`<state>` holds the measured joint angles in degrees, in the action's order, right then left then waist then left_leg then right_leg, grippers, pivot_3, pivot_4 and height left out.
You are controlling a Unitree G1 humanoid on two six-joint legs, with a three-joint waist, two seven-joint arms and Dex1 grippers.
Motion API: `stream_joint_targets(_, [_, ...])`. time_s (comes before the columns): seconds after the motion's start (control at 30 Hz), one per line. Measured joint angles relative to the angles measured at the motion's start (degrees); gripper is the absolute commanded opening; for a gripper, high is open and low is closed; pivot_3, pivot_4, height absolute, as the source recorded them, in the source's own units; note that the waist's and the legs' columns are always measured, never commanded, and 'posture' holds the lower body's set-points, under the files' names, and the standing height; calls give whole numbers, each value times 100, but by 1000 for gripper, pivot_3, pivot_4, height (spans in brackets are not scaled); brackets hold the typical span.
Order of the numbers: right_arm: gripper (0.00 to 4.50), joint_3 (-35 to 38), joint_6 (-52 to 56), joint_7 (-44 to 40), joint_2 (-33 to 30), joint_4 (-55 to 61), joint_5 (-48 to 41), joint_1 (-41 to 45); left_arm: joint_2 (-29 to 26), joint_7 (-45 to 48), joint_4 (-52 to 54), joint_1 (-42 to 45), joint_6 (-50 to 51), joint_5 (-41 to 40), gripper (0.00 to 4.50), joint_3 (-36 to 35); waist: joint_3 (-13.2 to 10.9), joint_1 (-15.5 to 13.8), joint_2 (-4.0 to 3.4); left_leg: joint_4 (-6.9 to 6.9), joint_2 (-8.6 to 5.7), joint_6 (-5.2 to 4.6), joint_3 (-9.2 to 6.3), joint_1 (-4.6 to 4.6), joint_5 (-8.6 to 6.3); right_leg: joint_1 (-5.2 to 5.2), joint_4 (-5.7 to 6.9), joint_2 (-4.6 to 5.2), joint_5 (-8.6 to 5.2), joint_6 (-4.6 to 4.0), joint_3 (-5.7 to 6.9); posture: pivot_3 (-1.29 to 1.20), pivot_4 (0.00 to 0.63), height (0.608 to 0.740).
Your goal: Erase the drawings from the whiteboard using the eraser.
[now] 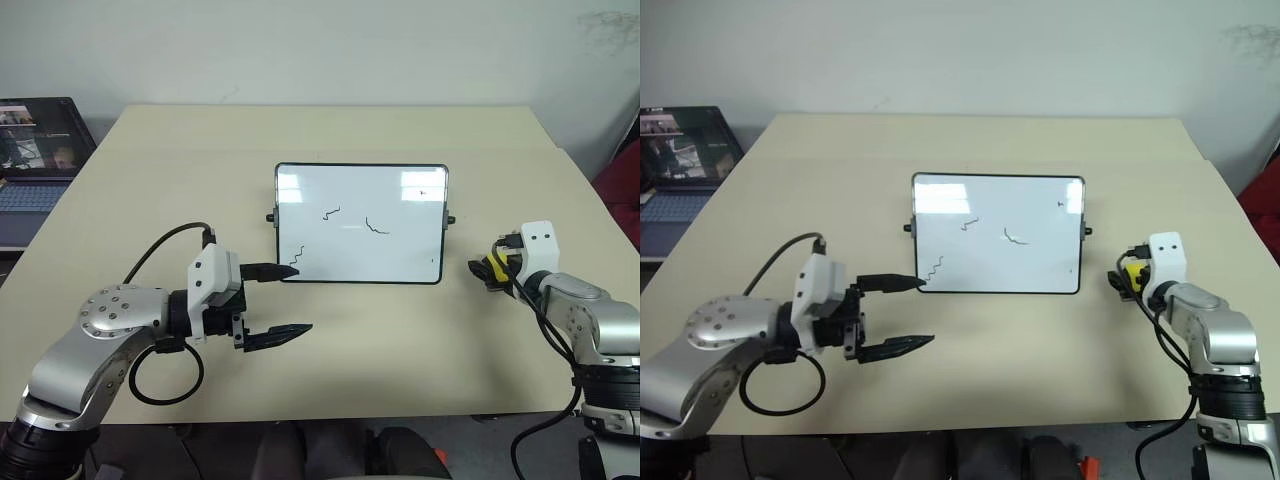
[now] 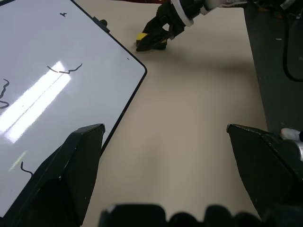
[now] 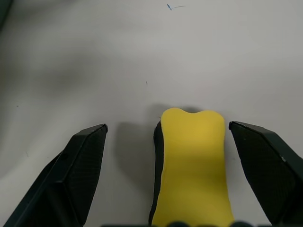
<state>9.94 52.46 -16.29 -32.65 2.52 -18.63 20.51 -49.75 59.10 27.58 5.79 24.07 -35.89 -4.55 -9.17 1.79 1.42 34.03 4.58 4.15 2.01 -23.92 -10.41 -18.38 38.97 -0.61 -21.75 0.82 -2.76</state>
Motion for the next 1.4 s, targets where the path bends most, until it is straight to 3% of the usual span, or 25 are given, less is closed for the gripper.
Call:
stream_joint_targets(0.4, [4465,321,75,-175,-286,-172,-43,85,206,-81,-32,69,20,118,4500,72,-1,0,0,0,0,0,-1,1,0,1,0,-1,0,0,1,0,150,740])
stream_joint_targets(1.37, [4465,320,210,-250,-216,-525,-40,175,241,2,-44,98,173,152,4500,107,-5,1,-3,0,0,0,0,0,0,0,-1,0,0,0,-1,0,150,740])
stream_joint_targets(1.4, [4098,316,196,-253,-210,-538,-39,180,241,0,-43,98,173,152,4500,107,-5,2,-4,0,0,0,0,0,0,0,-1,0,0,0,-1,0,150,740])
